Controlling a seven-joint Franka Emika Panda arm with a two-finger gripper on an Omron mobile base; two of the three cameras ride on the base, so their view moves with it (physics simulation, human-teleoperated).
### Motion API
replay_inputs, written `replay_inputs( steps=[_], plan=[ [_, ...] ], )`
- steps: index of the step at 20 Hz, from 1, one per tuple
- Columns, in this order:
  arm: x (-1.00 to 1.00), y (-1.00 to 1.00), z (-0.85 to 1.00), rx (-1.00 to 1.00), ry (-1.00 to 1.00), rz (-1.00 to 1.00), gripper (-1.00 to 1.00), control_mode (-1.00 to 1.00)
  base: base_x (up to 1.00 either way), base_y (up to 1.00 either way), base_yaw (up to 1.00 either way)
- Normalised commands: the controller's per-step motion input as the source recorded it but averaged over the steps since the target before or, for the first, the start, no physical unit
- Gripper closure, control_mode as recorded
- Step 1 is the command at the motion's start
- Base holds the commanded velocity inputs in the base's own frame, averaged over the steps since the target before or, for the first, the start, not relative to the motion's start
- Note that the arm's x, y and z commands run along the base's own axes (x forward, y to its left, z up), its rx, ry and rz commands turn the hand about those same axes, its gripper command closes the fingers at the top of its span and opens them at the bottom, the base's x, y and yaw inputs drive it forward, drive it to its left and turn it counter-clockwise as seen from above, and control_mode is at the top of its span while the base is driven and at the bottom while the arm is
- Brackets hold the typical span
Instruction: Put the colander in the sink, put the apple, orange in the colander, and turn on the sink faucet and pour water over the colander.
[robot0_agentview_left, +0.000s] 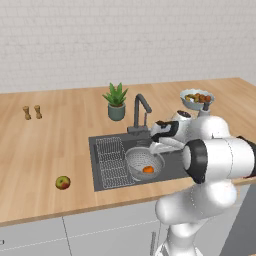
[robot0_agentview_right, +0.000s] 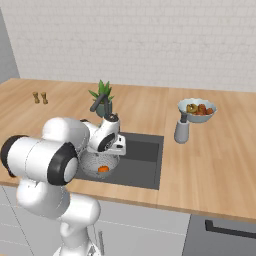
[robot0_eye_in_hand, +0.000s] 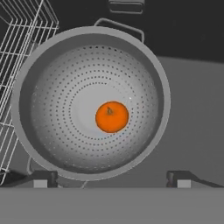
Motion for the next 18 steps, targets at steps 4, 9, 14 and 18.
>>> replay_inputs(
  steps=[4, 9, 14, 18],
  plan=[
    [-0.71, 0.01, 0.40, 0.00, -0.03, -0.03, -1.00, -1.00, 0.00, 0.00, 0.00],
    [-0.69, 0.43, 0.25, 0.00, -0.10, 0.00, -1.00, -1.00, 0.00, 0.00, 0.00],
    [-0.30, 0.79, 0.45, 0.00, -0.02, 0.00, -1.00, -1.00, 0.00, 0.00, 0.00],
    [-0.03, 0.66, 0.48, 0.00, -0.02, 0.00, -1.00, -1.00, 0.00, 0.00, 0.00]
  ],
)
